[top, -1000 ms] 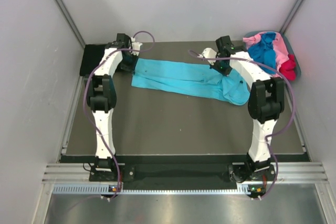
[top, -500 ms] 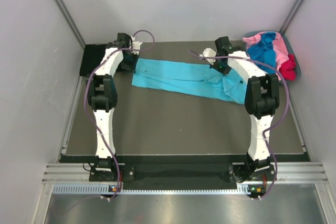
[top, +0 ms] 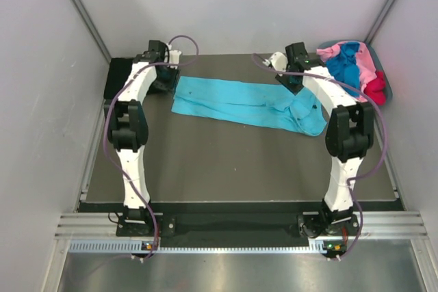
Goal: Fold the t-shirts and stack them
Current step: Fold the tshirt
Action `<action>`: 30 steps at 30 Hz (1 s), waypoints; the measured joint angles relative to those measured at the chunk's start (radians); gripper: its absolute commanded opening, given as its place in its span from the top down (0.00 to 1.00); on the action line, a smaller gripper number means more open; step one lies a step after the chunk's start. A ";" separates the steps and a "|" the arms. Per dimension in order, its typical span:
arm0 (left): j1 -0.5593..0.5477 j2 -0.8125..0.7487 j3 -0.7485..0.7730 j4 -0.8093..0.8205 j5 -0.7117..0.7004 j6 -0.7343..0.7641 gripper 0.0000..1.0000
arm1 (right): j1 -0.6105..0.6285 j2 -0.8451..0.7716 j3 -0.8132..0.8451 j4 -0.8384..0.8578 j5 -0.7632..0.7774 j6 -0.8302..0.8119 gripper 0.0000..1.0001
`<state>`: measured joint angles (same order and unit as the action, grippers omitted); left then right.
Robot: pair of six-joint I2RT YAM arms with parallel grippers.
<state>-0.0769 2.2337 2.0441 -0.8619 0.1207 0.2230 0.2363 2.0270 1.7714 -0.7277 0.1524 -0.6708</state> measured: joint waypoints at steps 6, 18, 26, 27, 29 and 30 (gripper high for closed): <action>-0.002 0.021 -0.062 -0.027 0.045 0.005 0.62 | -0.021 -0.095 -0.045 -0.083 -0.077 0.056 0.67; 0.004 0.075 -0.100 -0.036 0.086 -0.026 0.88 | -0.036 -0.060 0.032 -0.269 -0.202 0.097 0.67; 0.012 0.041 -0.157 -0.040 0.088 -0.003 1.00 | -0.044 -0.034 0.035 -0.283 -0.262 0.139 0.69; 0.014 0.036 -0.165 -0.038 0.094 0.000 1.00 | -0.048 -0.034 0.027 -0.282 -0.260 0.140 0.69; 0.021 0.015 -0.200 -0.037 0.105 0.006 1.00 | -0.056 -0.044 0.002 -0.279 -0.257 0.140 0.69; 0.024 -0.001 -0.225 -0.040 0.112 0.011 1.00 | -0.063 -0.051 -0.015 -0.281 -0.254 0.139 0.69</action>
<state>-0.0525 2.2326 1.8187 -0.9020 0.2325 0.2337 0.1730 1.9755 1.7561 -1.0088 -0.1020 -0.5320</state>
